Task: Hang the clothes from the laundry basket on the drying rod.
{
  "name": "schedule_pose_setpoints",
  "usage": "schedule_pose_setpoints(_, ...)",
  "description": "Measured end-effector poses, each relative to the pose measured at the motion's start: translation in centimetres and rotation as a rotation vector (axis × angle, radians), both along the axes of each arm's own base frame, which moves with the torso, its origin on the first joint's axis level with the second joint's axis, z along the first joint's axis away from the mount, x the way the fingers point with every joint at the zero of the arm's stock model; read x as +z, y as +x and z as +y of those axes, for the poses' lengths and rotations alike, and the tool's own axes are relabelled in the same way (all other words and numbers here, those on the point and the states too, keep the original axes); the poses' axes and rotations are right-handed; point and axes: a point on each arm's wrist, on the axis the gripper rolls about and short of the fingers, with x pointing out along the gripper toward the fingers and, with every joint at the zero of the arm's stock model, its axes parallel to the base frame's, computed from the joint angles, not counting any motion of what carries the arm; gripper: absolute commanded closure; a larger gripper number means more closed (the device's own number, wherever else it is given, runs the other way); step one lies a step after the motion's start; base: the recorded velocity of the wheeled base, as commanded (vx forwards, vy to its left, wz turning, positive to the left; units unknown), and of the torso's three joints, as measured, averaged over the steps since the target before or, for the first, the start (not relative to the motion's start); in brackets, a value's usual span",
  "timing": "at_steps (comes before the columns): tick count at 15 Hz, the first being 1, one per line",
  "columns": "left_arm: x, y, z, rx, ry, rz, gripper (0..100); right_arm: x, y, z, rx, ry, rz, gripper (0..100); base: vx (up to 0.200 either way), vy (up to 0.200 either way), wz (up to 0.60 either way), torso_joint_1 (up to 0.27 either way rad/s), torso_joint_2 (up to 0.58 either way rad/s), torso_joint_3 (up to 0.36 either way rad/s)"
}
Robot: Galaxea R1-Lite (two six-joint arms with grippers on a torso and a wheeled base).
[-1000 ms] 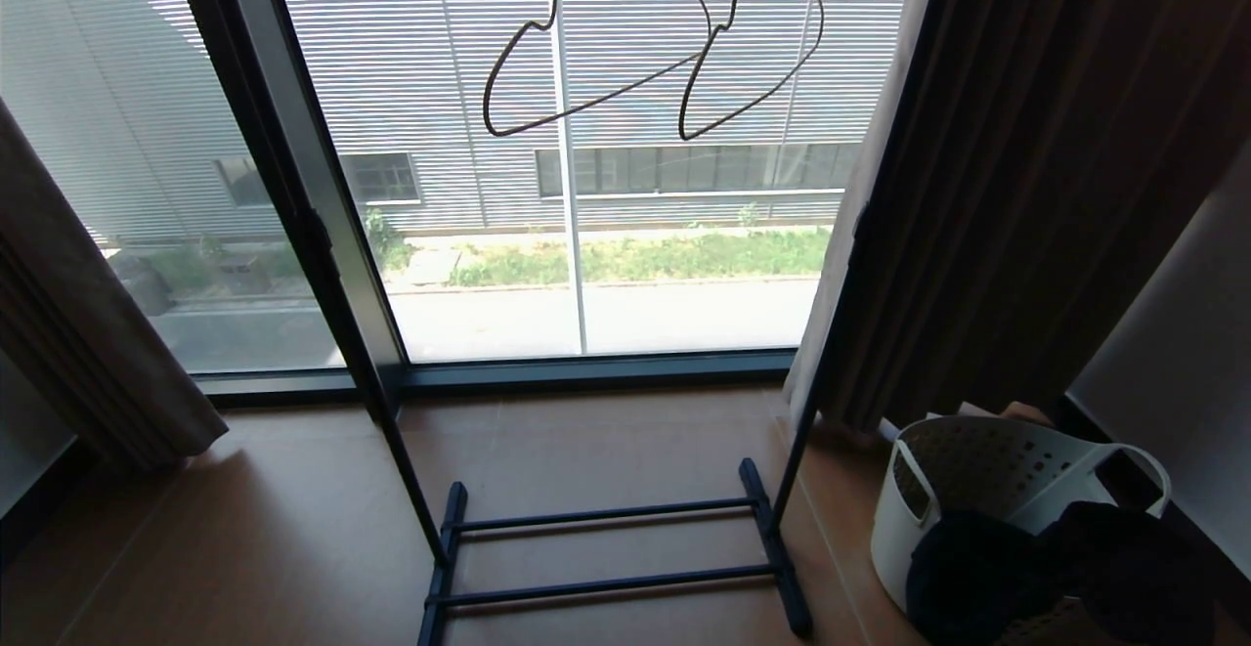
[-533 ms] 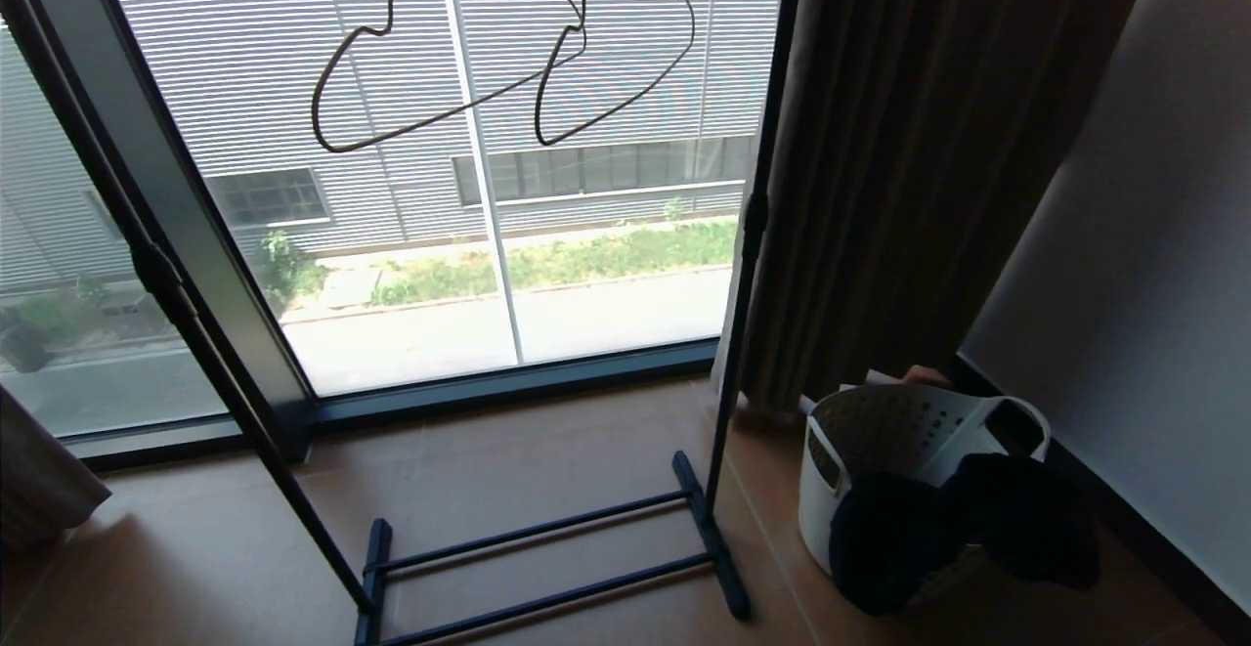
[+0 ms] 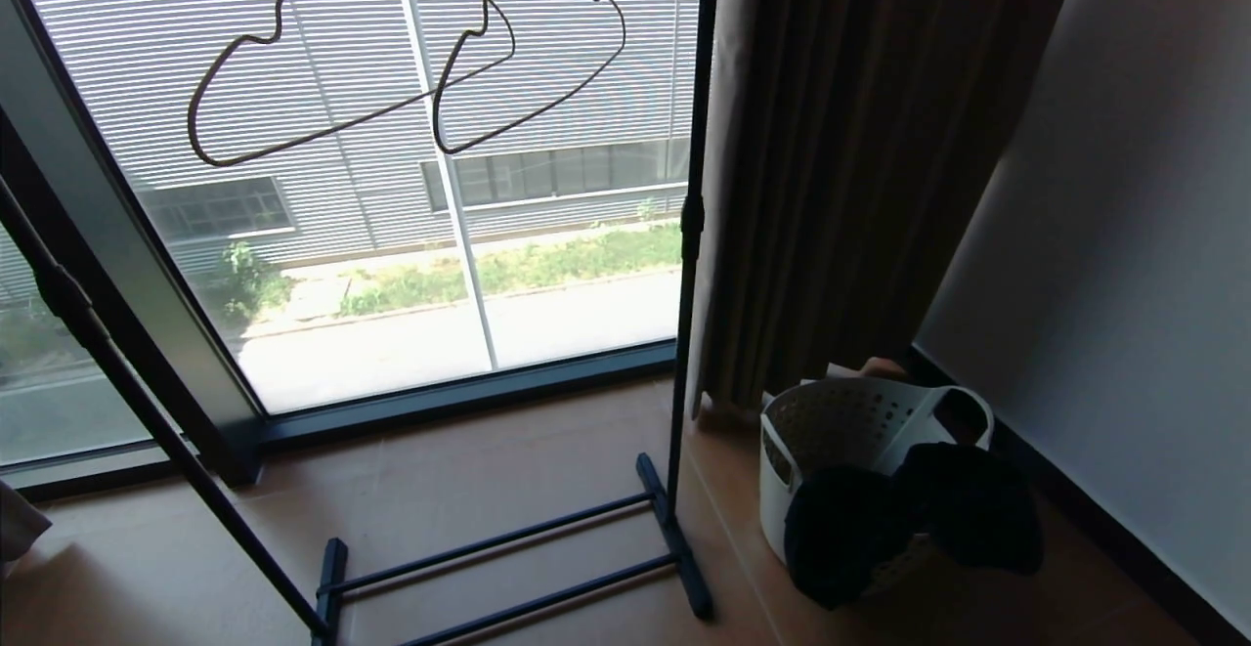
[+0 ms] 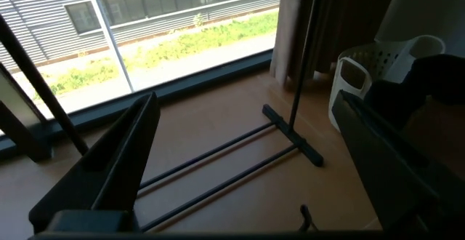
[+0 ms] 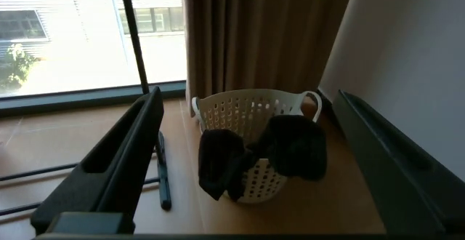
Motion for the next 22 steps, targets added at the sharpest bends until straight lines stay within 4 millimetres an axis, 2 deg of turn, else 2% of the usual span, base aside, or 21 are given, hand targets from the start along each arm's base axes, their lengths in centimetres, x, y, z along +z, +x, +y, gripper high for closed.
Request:
schedule_pose_setpoints(8,0.00,0.00,0.00,0.000,0.000,0.000,0,0.00,0.00,0.00,0.000,-0.001,0.000,0,0.200,-0.025,0.00,0.005,0.00,0.001)
schedule_pose_setpoints(13,0.00,0.00,0.00,0.001,0.000,0.000,0,0.00,0.00,0.00,0.001,-0.001,0.000,0,0.000,0.000,0.00,0.000,0.00,0.000)
schedule_pose_setpoints(16,0.00,0.00,0.00,0.001,0.000,0.000,0,0.00,0.00,0.00,0.002,-0.002,0.000,0,0.000,0.000,-0.60,0.002,0.00,0.009)
schedule_pose_setpoints(22,0.00,0.00,0.00,0.002,-0.002,0.001,0,0.00,0.00,0.01,0.000,-0.001,0.000,0,0.000,0.000,0.00,0.000,0.00,0.000)
